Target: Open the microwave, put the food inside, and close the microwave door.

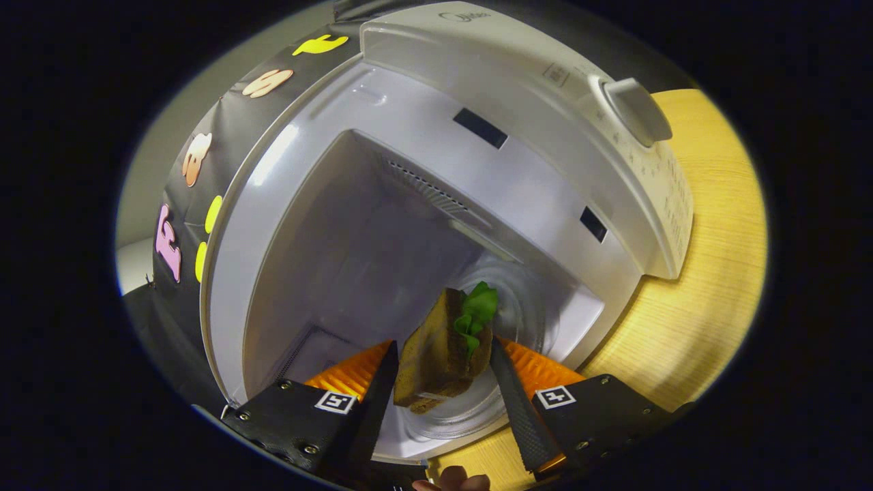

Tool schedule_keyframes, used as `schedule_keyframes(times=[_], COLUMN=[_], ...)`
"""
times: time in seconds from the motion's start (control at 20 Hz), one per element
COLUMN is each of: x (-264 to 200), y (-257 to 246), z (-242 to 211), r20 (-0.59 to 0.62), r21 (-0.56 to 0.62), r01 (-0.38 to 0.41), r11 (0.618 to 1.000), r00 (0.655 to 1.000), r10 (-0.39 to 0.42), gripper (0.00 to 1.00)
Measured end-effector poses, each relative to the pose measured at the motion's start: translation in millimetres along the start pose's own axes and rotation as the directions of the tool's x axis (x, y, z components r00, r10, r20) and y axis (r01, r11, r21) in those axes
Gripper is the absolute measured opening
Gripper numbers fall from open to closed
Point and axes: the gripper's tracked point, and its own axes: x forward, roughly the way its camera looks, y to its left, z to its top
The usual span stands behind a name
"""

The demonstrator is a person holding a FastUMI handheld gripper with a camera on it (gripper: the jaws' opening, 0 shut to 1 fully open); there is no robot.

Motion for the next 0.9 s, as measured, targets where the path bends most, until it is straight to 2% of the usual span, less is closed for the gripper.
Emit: schedule_keyframes(times=[0.3,0.5,0.7,0.9], x=[-28,-59,-105,-154], y=[-15,-7,8,18], z=[6,7,13,18], r20=[-0.001,-0.004,0.015,0.015], r21=[-0.063,-0.165,-0.36,-0.528], r01=[-0.014,-0.034,-0.075,-0.11], r11=[0.998,0.986,0.93,0.842], r00=[1.0,0.999,0.996,0.99], r10=[0.014,0.034,0.086,0.139], gripper=[0.81,0.81,0.8,0.8])
